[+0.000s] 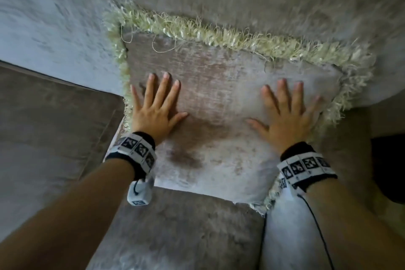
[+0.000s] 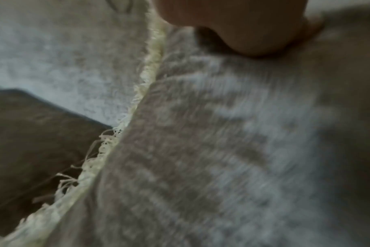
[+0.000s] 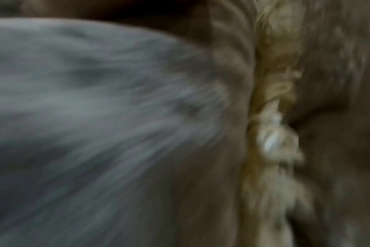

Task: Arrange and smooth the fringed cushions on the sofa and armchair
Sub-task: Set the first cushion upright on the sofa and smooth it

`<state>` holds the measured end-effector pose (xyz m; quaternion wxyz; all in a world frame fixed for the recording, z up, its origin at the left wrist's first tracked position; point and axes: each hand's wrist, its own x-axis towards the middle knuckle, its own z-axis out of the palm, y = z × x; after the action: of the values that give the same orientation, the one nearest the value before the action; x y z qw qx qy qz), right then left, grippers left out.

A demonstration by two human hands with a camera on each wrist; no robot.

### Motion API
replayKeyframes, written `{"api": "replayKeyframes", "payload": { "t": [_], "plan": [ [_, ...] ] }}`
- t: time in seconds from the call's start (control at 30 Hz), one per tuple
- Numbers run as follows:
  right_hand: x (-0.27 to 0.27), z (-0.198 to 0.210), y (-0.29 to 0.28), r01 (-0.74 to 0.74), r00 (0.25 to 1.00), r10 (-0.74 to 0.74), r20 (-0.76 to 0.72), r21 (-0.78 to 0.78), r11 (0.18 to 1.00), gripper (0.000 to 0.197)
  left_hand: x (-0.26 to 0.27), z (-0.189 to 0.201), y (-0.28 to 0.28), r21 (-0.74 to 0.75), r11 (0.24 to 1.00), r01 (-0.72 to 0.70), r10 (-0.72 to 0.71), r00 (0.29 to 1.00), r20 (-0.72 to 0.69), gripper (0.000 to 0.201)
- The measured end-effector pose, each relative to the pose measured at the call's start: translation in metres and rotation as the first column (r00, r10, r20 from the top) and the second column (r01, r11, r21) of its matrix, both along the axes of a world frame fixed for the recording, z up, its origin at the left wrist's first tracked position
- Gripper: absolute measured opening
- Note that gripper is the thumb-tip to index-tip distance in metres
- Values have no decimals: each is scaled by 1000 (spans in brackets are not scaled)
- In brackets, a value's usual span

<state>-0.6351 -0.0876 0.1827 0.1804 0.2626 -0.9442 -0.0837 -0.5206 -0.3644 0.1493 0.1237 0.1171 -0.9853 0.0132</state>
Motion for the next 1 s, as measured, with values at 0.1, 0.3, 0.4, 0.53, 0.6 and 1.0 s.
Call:
{"api": "replayKeyframes", "payload": {
  "t": [0.1, 0.3, 0.4, 0.53, 0.6, 1.0],
  "plan": [
    [20, 17, -2, -118, 986, 87, -140, -230, 966, 77, 17, 10, 21, -11, 990, 144, -144, 979, -147, 67],
    [8, -7, -15, -386, 913, 395, -100, 102, 917, 66, -1, -4, 41, -6, 995, 96, -96, 987, -131, 66],
    [-4, 2, -7, -166, 983, 162, -91, -34, 986, 75, -10, -1, 25, 88, 993, -75, 82, 994, -77, 70],
    [65, -9, -18, -374, 918, 359, -171, -64, 925, 69, 6, -5, 38, -15, 985, 169, -165, 931, -327, 65],
    [41, -8, -21, -408, 901, 420, -109, 113, 906, 65, -6, -4, 36, -67, 983, 174, -184, 961, -207, 63],
    [60, -42, -6, -525, 839, 542, -58, 179, 832, 83, 12, -14, 45, -101, 952, 289, -305, 927, -217, 66]
  ]
}}
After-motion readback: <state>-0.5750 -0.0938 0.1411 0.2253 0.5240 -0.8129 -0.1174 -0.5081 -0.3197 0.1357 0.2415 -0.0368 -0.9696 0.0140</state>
